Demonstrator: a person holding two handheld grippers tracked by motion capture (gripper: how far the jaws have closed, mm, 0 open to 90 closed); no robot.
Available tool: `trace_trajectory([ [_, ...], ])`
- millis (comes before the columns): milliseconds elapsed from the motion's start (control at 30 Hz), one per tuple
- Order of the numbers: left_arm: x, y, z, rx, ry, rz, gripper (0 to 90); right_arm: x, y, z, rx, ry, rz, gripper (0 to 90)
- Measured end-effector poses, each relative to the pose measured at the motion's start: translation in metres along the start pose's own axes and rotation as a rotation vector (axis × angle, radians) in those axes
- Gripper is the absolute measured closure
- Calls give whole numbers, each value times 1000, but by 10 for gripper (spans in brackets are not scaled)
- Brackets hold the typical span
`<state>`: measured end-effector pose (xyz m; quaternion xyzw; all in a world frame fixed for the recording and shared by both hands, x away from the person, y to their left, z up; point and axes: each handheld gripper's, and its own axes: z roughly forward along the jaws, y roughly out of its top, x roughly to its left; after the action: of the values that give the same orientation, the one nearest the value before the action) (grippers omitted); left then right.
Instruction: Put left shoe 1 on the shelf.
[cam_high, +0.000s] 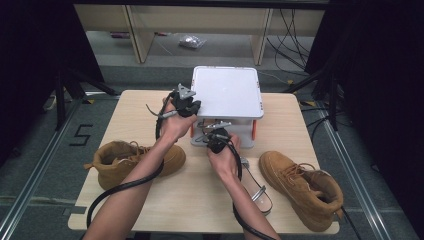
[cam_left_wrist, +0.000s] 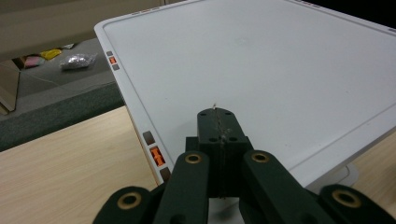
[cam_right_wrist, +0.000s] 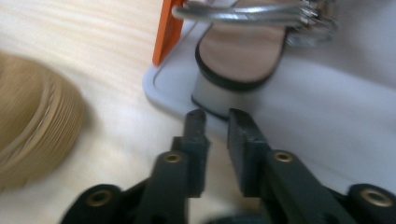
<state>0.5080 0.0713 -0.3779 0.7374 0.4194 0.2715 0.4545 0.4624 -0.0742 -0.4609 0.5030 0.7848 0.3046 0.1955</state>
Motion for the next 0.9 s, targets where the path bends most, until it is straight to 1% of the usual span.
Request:
trace_trajectory([
  [33, -1, 0, 0, -2, 1, 2, 898, -1, -1, -6, 16, 3, 7, 738],
  [67, -1, 0, 0, -3, 5, 5, 898, -5, -3, -12, 30, 7, 2, 715],
  [100, -1, 0, 0, -5, 7, 8, 897, -8, -6, -18, 44, 25, 19, 698],
  [133, -2, 0, 1, -6, 9, 10, 896, -12, -9, -23, 52, 36, 15, 676],
  [233, -3, 0, 1, -8, 14, 16, 894, -22, -19, -45, 89, 30, 30, 636],
  [267, -3, 0, 1, -7, 18, 22, 892, -26, -22, -51, 95, 47, 21, 623],
  [300, -4, 0, 1, -6, 20, 27, 890, -29, -25, -57, 111, 54, 28, 617],
  [333, -4, 0, 1, -5, 21, 29, 886, -32, -28, -64, 117, 43, 32, 615],
  [367, -4, 0, 1, -6, 22, 28, 880, -35, -31, -70, 118, 46, 25, 607],
  [467, -5, 0, 0, -4, 24, 31, 866, -44, -39, -86, 144, 49, 13, 588],
  [533, -4, 1, 0, -2, 28, 27, 848, -49, -46, -94, 171, 51, 1, 575],
  [600, -4, 1, 0, -2, 32, 21, 827, -53, -53, -101, 182, 54, -3, 554],
  [667, -3, 1, 0, 5, 35, 22, 787, -55, -58, -106, 214, 58, 3, 530],
  [700, -3, 2, 0, 2, 35, 16, 766, -56, -61, -109, 229, 63, 3, 519],
  [733, -3, 2, 1, 3, 33, 11, 754, -57, -63, -110, 227, 71, 1, 504],
  [833, -2, 3, 1, 7, 29, 6, 727, -60, -68, -113, 280, 84, -5, 473],
  [867, -2, 3, 1, 5, 28, 6, 711, -61, -69, -113, 300, 90, 4, 462],
  [900, -3, 3, 2, 5, 28, -3, 686, -62, -70, -113, 312, 96, -5, 454],
])
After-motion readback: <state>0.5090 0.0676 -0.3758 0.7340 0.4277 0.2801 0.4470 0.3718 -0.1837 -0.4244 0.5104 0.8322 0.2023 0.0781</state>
